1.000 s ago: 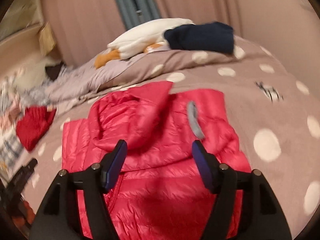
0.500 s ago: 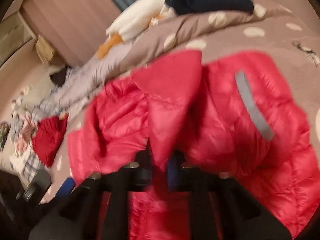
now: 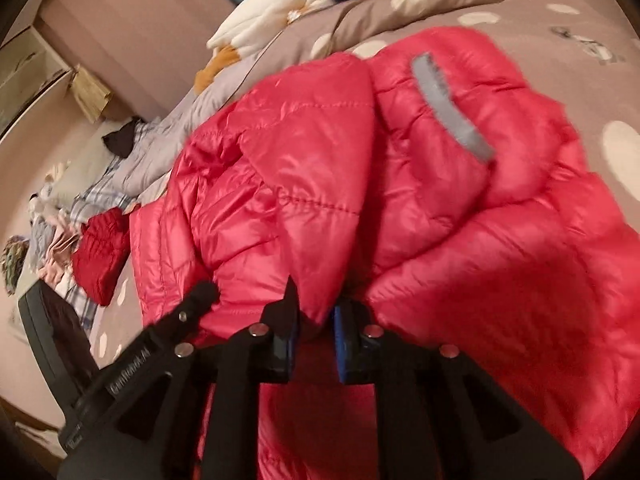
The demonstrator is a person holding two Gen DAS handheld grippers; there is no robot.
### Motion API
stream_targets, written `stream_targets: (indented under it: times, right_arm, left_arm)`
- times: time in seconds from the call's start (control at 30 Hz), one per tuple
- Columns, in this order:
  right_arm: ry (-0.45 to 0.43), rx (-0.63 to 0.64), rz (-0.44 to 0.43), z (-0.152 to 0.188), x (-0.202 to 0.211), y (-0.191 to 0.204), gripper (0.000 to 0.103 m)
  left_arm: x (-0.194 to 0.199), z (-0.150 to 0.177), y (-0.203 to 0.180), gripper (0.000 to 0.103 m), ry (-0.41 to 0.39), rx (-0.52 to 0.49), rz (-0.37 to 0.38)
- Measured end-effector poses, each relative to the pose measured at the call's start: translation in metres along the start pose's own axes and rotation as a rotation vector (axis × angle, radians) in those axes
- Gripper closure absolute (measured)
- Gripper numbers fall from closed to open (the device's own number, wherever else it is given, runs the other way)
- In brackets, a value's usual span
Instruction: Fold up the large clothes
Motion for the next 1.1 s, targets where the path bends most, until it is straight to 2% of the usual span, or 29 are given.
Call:
stream_targets:
  times: [0.07, 0.13, 0.27, 0.33, 0.43, 0.57, 0.93, 1.03, 1.1]
  right_arm:
    - [-0.063, 0.091, 0.078, 0.005, 0.01, 0.006, 0.079]
    - [-0.083, 0.13, 0.128, 0.009, 0.011, 0.008, 0.069]
    - [-0.093, 0.054, 0.132, 0.009, 0.006, -0.005, 0.062]
    - [-0.111, 0.043, 0.154, 0.01, 0.004, -0.009, 0.05]
    - [-0.121, 0.063, 0.194, 0.013, 0.002, -0.011, 0.041]
    - [-0.123, 0.088, 0.231, 0.014, -0.005, -0.01, 0.035]
    - [-0.116, 0.099, 0.235, 0.01, -0.01, -0.011, 0.026]
    - [-0.126, 0.074, 0.2, 0.01, 0.0, -0.014, 0.025]
    - [-0.143, 0.056, 0.187, 0.012, 0.014, -0.018, 0.022]
  left_arm:
    - [0.002, 0.003, 0.001, 0.068, 0.0, -0.016, -0.001]
    - [0.007, 0.007, 0.006, 0.068, -0.004, -0.013, 0.006]
    - [0.002, 0.007, 0.014, 0.068, -0.02, 0.03, 0.051]
    - [-0.001, 0.006, 0.019, 0.068, -0.015, 0.069, 0.076]
    - [-0.002, 0.006, 0.019, 0.068, -0.021, 0.081, 0.078]
    - [-0.002, 0.007, 0.016, 0.068, -0.023, 0.073, 0.073]
    - [-0.001, 0.007, 0.012, 0.067, -0.02, 0.049, 0.038]
    - [0.011, 0.009, 0.017, 0.061, -0.008, 0.088, 0.076]
    - [0.024, 0.01, 0.022, 0.043, -0.021, 0.103, 0.064]
Point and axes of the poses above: each gripper's, at about its wrist camera, not at the fingertips, and x roughly against the way its jaws point, y to its left, z to its underside, the point moved 3 cm from there along -x, roughly the way its jaws point, and after that the axes turned 4 degrees about -y, right-handed, at the moved point
